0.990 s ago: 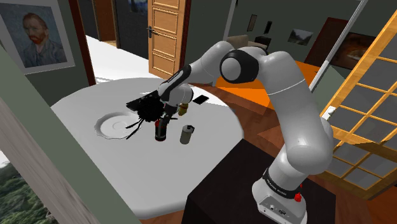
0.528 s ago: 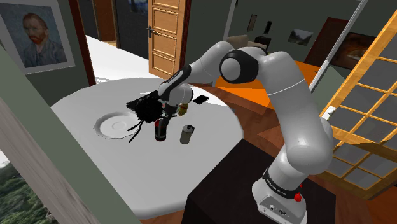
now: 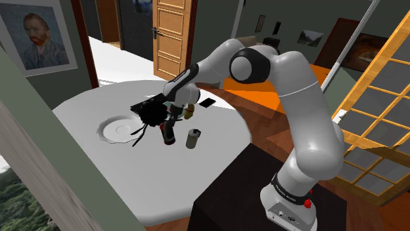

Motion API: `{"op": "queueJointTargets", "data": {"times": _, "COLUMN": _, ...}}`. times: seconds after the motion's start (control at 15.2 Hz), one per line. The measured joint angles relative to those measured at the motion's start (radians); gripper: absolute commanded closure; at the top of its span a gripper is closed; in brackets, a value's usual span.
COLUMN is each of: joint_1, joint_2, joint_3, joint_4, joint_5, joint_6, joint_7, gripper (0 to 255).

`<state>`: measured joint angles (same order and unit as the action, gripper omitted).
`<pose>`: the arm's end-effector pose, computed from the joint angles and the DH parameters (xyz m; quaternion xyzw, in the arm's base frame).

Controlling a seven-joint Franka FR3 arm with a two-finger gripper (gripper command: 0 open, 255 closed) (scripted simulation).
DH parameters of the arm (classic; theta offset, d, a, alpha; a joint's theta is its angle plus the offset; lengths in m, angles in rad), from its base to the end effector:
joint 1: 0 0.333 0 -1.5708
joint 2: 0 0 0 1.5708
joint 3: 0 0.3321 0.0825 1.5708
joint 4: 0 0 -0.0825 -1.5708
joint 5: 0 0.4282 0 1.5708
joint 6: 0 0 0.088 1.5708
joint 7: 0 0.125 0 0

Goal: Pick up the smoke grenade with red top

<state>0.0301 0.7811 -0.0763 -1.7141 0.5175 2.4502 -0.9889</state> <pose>0.6997 -0.0240 0.0918 -0.9530 -0.2720 -0.0507 0.1237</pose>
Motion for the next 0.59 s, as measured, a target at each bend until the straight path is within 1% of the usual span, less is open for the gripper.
{"op": "queueJointTargets", "data": {"times": 0.59, "joint_1": 0.012, "joint_2": -0.096, "joint_3": -0.023, "joint_4": -0.025, "joint_5": -0.027, "joint_6": -0.067, "joint_7": 0.033, "gripper": 255}}
